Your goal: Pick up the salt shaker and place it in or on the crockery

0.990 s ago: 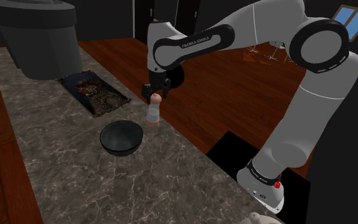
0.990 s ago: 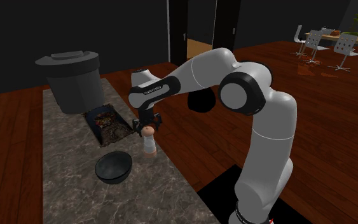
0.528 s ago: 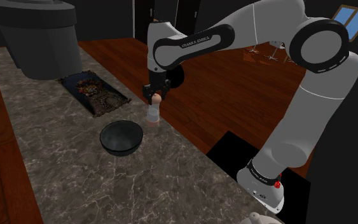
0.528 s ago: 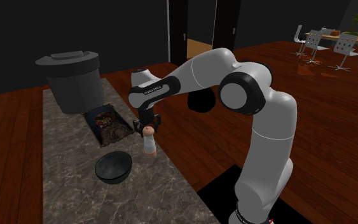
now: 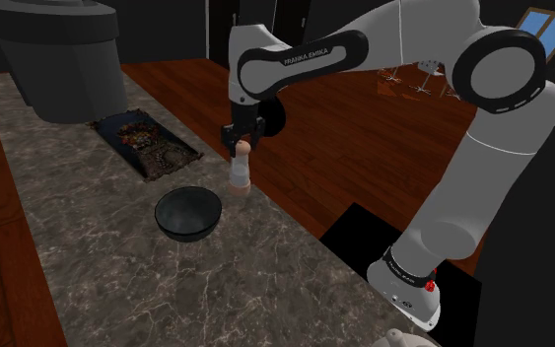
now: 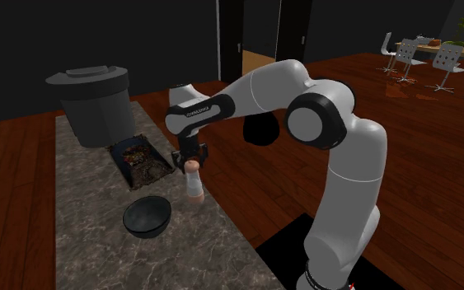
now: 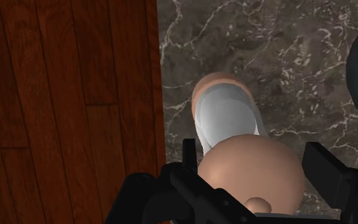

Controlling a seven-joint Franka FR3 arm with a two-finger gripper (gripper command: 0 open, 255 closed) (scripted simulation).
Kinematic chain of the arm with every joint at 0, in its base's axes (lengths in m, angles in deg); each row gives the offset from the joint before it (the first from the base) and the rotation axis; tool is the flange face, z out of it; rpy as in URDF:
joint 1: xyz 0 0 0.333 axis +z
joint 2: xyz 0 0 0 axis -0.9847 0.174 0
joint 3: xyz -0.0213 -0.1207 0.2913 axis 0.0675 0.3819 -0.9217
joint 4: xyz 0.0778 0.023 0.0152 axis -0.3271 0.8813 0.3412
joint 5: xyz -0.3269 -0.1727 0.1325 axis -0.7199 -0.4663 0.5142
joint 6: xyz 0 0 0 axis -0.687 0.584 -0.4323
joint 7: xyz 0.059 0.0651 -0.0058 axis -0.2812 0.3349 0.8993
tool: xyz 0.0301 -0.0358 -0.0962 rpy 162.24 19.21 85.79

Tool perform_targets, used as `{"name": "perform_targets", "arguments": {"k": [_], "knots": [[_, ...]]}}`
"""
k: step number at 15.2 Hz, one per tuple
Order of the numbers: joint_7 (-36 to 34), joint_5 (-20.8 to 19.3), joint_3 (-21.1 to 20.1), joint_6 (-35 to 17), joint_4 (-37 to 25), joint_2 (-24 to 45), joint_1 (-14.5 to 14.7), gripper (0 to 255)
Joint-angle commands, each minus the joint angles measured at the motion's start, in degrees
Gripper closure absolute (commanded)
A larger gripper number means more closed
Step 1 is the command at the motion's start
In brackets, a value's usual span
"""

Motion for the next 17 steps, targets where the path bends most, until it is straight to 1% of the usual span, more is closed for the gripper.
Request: {"name": "perform_targets", "arguments": {"k": [1, 17], "knots": [[0.1, 0.2, 0.0, 1.5, -0.8, -0.7, 0.0, 255], [0.3, 0.7, -0.1, 13.3, -10.4, -3.0, -0.1, 255]]}}
